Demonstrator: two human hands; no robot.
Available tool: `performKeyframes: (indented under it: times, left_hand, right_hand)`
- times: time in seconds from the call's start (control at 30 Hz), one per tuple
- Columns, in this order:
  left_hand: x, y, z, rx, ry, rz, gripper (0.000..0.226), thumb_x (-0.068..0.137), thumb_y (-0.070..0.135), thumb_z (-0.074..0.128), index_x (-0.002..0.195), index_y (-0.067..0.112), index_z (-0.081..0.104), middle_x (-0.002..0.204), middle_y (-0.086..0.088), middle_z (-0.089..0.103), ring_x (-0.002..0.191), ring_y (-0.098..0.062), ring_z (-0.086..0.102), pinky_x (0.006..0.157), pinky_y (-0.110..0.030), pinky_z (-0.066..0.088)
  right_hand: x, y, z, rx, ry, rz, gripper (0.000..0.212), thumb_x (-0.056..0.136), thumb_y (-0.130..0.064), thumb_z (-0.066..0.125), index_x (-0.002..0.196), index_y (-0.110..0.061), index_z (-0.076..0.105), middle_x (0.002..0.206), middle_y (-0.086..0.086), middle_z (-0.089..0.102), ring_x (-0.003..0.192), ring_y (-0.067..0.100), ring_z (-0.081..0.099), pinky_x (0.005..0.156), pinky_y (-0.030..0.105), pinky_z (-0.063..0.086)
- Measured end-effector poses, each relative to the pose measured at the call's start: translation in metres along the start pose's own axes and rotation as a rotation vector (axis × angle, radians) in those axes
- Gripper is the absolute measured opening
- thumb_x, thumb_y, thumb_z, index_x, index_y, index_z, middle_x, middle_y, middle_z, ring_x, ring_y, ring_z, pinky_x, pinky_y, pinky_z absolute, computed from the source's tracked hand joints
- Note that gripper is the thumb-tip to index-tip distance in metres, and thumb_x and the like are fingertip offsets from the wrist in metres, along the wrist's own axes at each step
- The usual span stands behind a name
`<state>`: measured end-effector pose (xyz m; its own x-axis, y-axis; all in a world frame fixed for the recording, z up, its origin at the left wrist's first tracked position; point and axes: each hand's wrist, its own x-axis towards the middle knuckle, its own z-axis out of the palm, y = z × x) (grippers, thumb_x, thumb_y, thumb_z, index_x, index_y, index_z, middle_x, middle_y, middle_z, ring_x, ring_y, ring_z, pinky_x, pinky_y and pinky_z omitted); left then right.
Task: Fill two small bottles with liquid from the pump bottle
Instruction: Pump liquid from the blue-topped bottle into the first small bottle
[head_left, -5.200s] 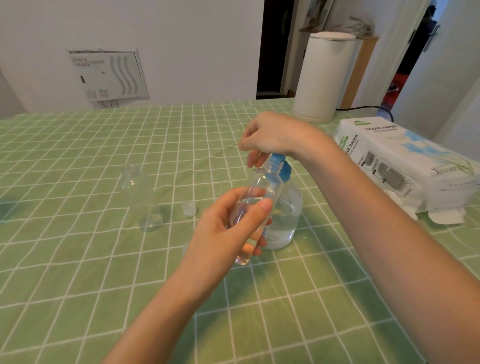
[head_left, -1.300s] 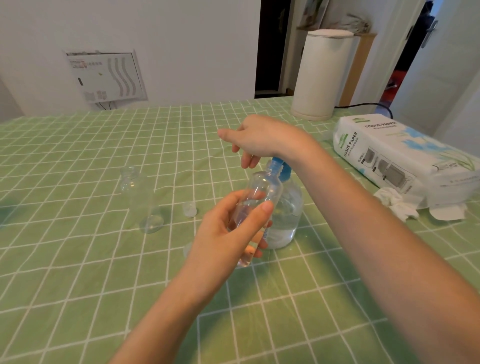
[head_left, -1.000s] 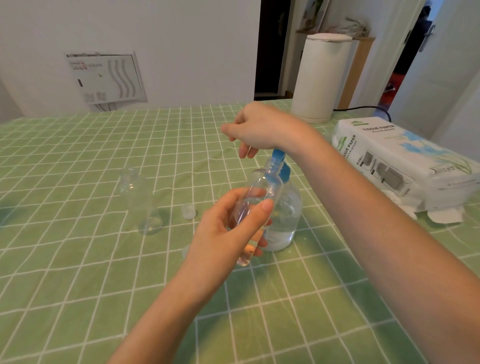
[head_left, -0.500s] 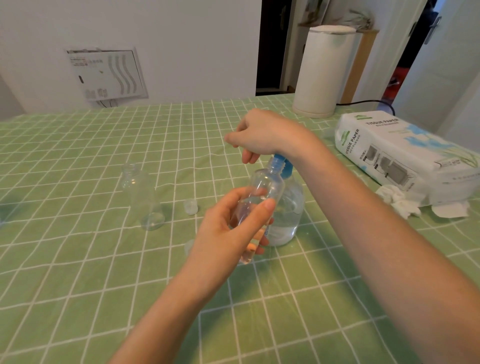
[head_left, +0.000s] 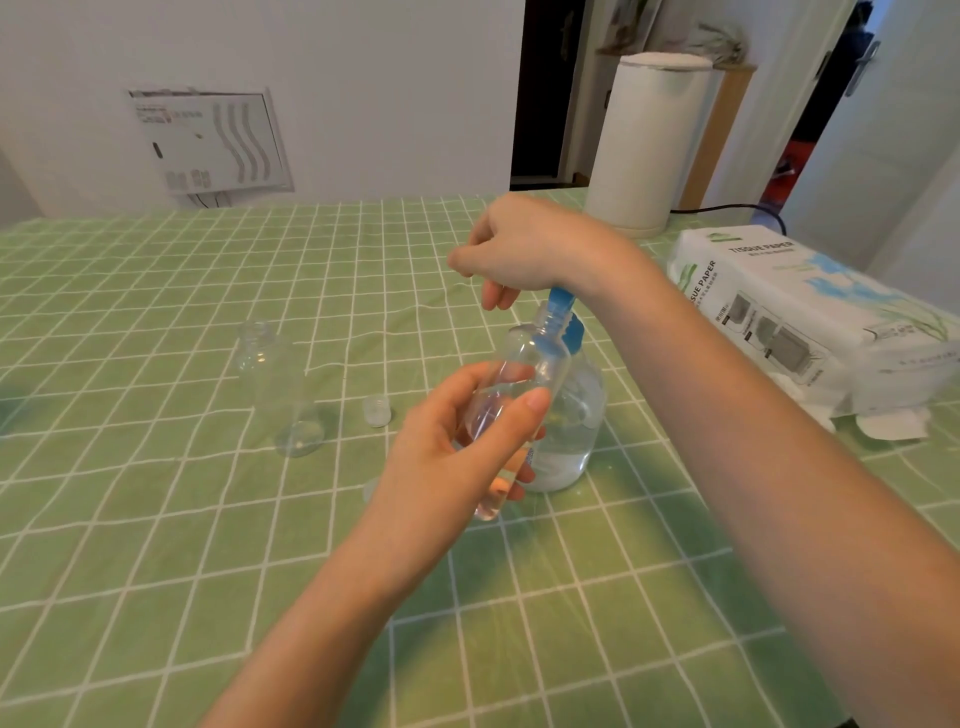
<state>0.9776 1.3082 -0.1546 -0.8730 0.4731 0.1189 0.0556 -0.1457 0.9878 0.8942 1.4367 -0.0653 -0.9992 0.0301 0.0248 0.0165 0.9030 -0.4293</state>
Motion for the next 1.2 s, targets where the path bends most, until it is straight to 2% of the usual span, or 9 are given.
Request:
performKeyframes:
  times: [0.17,0.3,0.57,0.93,1.03,1.13,1.2]
  left_hand:
    - [-0.001,-0.001,0.001,-0.004,0.002,-0.009,0.033,0.070,0.045,0.068,0.098,0.028,0.067,0.072,0.003,0.068,0.053,-0.008,0.060,0.048,-0.017,0.047]
    - [-0.001,-0.002,0.001,-0.009,0.004,-0.025,0.025,0.075,0.042,0.069,0.097,0.029,0.067,0.070,0.003,0.068,0.053,-0.007,0.060,0.048,-0.016,0.046]
    - [-0.001,-0.001,0.001,0.002,-0.004,-0.009,0.033,0.072,0.043,0.067,0.101,0.027,0.066,0.073,0.003,0.069,0.054,-0.007,0.061,0.050,-0.017,0.048]
    - [0.000,-0.001,0.000,-0.014,0.003,-0.010,0.026,0.072,0.038,0.064,0.097,0.030,0.068,0.070,0.003,0.068,0.054,-0.008,0.061,0.050,-0.018,0.048]
    - [0.000,-0.002,0.000,-0.010,0.003,-0.013,0.026,0.073,0.039,0.064,0.097,0.030,0.067,0.072,0.002,0.069,0.054,-0.008,0.061,0.050,-0.019,0.048]
    - [-0.001,-0.002,0.000,-0.015,-0.003,-0.019,0.024,0.073,0.042,0.068,0.094,0.031,0.068,0.070,0.004,0.067,0.054,-0.007,0.060,0.048,-0.018,0.047]
    - [-0.001,-0.001,0.000,-0.022,0.005,-0.021,0.028,0.071,0.044,0.068,0.095,0.029,0.068,0.068,0.004,0.066,0.053,-0.007,0.060,0.047,-0.017,0.047]
  right_hand:
    - [0.000,0.002,0.005,-0.016,-0.032,0.013,0.033,0.094,-0.029,0.047,0.105,-0.005,0.065,0.083,0.004,0.074,0.088,0.021,0.071,0.073,0.025,0.050]
    - [0.000,0.005,0.010,-0.028,-0.042,0.027,0.033,0.094,-0.029,0.047,0.106,-0.004,0.065,0.082,0.003,0.074,0.090,0.022,0.071,0.066,0.022,0.046]
    - [0.002,0.005,0.001,0.087,0.025,-0.023,0.027,0.094,-0.028,0.049,0.106,-0.010,0.066,0.078,0.002,0.074,0.080,0.016,0.072,0.077,0.026,0.052]
    - [0.000,0.002,0.002,0.001,0.014,-0.025,0.034,0.093,-0.026,0.047,0.110,-0.003,0.068,0.081,0.003,0.075,0.086,0.019,0.071,0.077,0.027,0.052]
    - [0.000,0.002,0.003,-0.010,0.004,-0.015,0.034,0.093,-0.027,0.047,0.110,-0.004,0.067,0.081,0.003,0.074,0.087,0.020,0.071,0.073,0.024,0.050]
    - [-0.001,0.003,0.009,-0.018,-0.033,0.008,0.035,0.094,-0.026,0.047,0.112,-0.002,0.065,0.084,0.006,0.074,0.085,0.023,0.070,0.074,0.029,0.052]
    - [0.000,0.004,0.011,-0.021,-0.040,0.016,0.035,0.094,-0.026,0.047,0.111,-0.002,0.065,0.084,0.006,0.074,0.088,0.024,0.071,0.069,0.027,0.050]
